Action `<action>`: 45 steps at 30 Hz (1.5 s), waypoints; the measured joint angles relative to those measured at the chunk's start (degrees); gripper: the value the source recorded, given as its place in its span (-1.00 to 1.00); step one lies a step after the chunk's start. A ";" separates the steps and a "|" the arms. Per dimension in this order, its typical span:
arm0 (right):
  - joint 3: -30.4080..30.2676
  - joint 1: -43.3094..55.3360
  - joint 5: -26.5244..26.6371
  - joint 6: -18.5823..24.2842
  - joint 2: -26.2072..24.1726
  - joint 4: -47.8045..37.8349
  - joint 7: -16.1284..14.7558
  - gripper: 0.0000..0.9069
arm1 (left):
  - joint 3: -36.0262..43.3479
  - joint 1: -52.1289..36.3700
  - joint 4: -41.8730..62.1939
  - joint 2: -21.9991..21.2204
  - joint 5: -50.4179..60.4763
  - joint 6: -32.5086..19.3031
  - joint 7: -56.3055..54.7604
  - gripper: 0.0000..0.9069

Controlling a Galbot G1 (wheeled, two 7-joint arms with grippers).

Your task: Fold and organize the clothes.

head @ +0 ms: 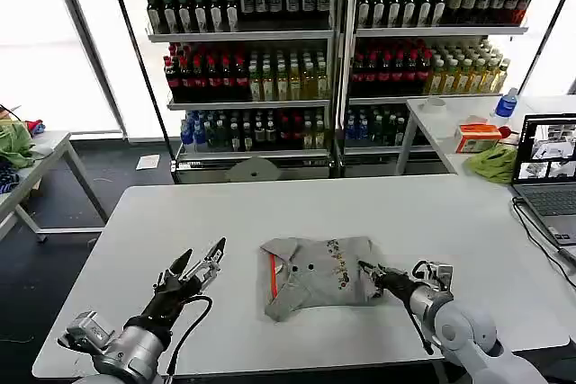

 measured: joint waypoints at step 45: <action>-8.15 -0.20 -38.86 8.72 8.14 -1.19 5.07 1.00 | 0.86 1.89 1.89 -2.46 3.22 -2.17 1.81 1.00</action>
